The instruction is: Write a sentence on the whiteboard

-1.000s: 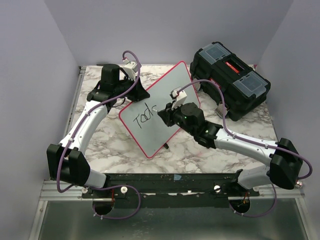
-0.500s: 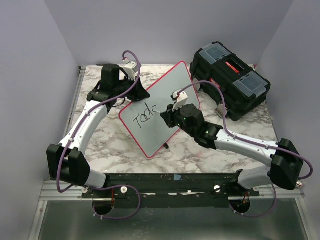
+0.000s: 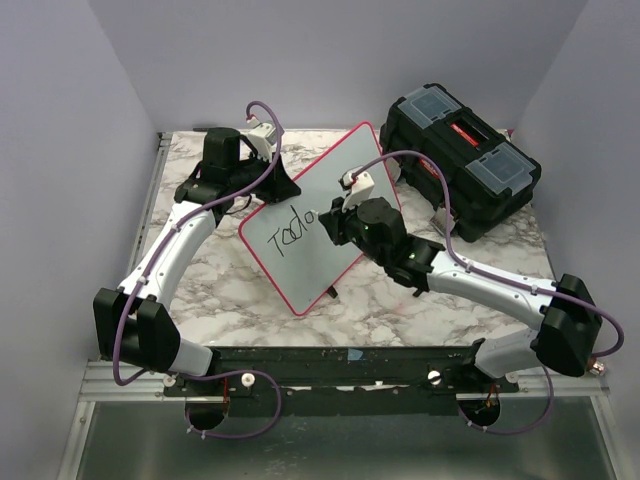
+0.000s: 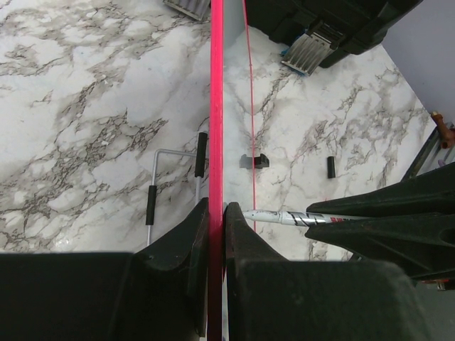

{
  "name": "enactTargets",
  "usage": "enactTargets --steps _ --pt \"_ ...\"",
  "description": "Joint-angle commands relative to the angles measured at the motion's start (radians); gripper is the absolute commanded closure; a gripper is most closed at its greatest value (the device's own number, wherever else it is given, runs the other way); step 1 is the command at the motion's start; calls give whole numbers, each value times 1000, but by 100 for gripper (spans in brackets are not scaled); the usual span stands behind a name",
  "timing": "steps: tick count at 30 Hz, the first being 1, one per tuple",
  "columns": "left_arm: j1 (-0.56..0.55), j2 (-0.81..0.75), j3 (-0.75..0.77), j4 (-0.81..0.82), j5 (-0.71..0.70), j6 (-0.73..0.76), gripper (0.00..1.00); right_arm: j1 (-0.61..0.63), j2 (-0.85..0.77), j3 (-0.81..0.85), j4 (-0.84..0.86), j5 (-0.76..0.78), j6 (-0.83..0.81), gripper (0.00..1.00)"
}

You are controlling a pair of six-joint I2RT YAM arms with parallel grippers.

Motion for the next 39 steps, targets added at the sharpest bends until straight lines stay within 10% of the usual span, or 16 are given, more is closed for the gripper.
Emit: enactTargets --steps 1,39 --pt "-33 0 -18 -1 -16 75 100 0 23 30 -12 16 -17 99" --pt "-36 -17 -24 1 -16 78 100 -1 -55 -28 -69 78 1 99"
